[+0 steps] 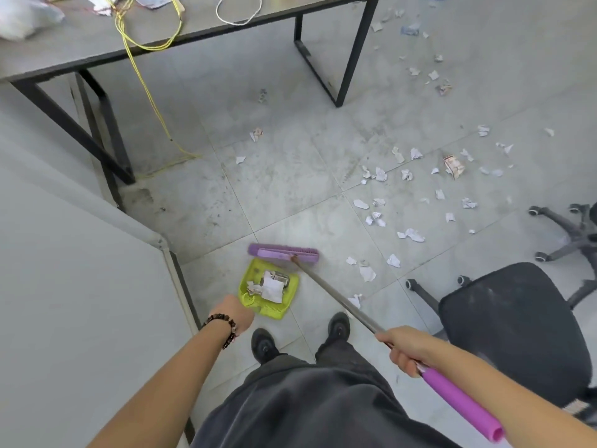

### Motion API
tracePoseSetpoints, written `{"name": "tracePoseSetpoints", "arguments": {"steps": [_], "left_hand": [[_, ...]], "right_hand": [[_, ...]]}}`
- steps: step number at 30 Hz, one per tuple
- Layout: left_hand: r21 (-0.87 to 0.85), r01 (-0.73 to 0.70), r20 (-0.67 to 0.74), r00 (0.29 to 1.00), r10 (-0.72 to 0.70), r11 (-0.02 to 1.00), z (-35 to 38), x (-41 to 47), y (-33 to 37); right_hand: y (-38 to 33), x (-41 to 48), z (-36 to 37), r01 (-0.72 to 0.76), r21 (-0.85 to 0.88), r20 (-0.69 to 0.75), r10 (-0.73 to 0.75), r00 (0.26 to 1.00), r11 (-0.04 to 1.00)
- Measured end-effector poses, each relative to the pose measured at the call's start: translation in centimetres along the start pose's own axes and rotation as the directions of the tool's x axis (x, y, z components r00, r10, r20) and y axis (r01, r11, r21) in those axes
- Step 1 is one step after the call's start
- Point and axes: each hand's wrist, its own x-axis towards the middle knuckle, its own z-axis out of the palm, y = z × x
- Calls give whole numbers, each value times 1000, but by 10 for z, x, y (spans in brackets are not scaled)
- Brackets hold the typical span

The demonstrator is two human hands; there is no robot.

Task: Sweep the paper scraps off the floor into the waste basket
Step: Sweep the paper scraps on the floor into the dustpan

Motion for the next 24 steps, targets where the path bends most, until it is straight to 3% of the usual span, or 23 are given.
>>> {"name": "tracePoseSetpoints", "arguments": {"steps": [4, 11, 17, 24], "left_hand": [[185, -90, 8, 996, 90, 979, 10, 12, 2], [451, -275, 91, 960, 263, 849, 32, 26, 30], [487, -356, 140, 933, 331, 798, 53, 14, 56], [494, -326, 105, 943, 317, 806, 91, -6, 67]], "right_hand": [[18, 7, 10, 12, 310, -36, -1, 999, 951], [62, 26, 40, 171, 488, -221, -69, 973, 856], [84, 42, 1, 281, 450, -398, -92, 913, 847], [88, 79, -75, 218, 298, -393, -88, 915, 929]]}}
